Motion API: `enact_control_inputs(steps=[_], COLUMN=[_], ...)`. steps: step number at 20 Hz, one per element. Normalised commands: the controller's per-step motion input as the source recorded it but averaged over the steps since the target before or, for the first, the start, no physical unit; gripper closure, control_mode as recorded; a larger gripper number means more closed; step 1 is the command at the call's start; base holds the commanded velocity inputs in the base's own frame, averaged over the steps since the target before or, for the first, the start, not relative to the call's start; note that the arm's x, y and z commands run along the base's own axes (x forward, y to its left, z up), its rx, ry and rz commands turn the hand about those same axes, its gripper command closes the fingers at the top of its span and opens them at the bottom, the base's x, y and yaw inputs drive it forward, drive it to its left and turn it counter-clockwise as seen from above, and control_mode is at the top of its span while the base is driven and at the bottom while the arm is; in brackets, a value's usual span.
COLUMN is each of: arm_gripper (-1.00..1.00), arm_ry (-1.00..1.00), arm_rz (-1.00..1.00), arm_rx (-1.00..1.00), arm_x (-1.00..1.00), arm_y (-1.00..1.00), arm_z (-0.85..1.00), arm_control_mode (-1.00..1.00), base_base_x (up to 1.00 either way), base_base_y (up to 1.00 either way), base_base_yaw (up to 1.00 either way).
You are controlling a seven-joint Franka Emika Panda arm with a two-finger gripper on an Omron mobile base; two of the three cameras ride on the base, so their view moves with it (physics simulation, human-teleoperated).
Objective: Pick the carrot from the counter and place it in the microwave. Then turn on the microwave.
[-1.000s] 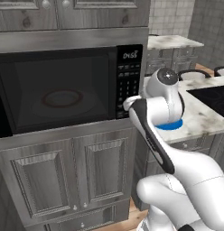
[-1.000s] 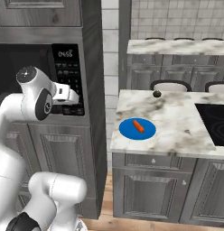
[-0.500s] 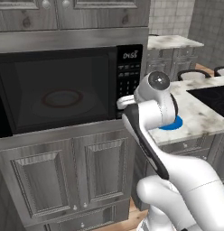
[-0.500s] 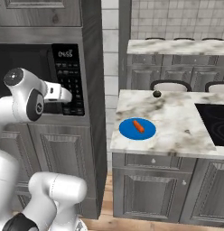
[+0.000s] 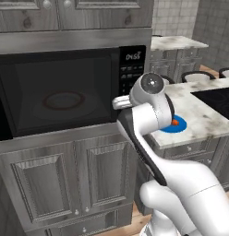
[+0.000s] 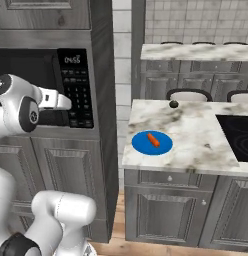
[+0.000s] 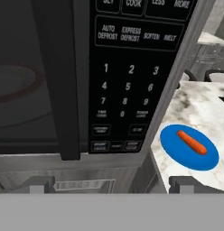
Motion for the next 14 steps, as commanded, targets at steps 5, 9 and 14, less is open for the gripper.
enact_control_inputs(steps=[5,9,14], arm_gripper=[-1.00,-1.00,-1.00], arm_ry=[-0.01,-0.02,-0.02], arm_rz=[-0.02,0.00,0.00], arm_rx=[0.00,-0.01,-0.01], arm_x=[0.00,0.01,0.05], arm_y=[0.22,0.20,0.19], arm_z=[0.10,0.04,0.03], arm_control_mode=[-1.00,-1.00,-1.00], base_base_x=[0.00,0.00,0.00], base_base_y=[0.00,0.00,0.00], base_base_yaw=[0.00,0.00,0.00])
